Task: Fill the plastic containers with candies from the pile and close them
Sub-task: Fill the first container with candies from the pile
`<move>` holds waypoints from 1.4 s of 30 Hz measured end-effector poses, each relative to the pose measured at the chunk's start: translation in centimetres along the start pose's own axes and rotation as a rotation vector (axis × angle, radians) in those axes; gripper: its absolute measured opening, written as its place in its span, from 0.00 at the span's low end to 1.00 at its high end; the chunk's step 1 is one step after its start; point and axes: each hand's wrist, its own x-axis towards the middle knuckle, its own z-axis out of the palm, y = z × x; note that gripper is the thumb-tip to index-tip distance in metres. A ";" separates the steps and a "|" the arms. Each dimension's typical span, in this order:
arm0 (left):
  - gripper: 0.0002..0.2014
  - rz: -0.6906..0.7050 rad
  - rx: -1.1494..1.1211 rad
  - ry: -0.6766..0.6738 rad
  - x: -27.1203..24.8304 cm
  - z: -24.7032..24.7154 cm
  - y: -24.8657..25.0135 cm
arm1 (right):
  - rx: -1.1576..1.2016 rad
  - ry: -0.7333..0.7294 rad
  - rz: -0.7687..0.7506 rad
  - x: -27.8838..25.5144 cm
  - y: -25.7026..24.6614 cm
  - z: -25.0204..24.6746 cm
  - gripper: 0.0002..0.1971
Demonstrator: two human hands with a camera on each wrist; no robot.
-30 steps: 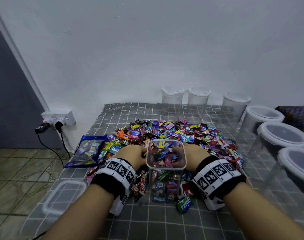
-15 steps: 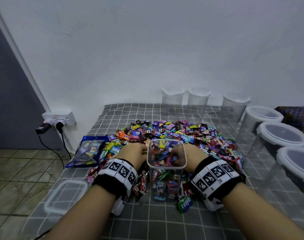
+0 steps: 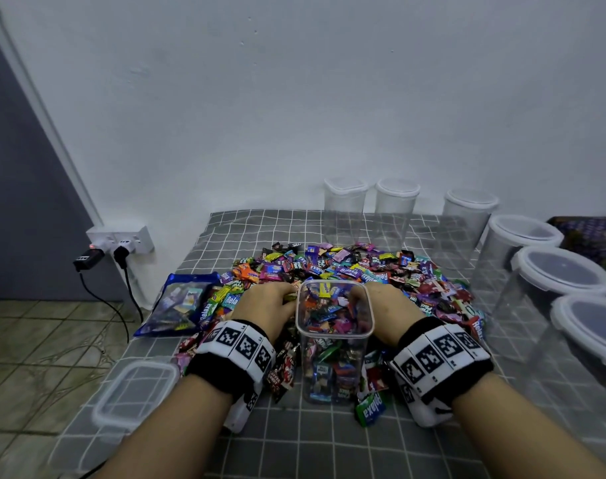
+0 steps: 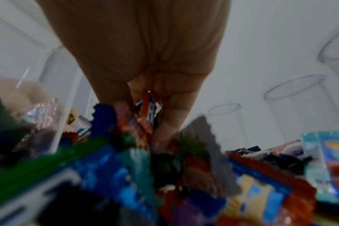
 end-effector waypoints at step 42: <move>0.12 0.017 -0.051 0.055 -0.8 -0.9 0.7 | 0.481 0.407 -0.371 -5.8 -3.6 -4.3 0.27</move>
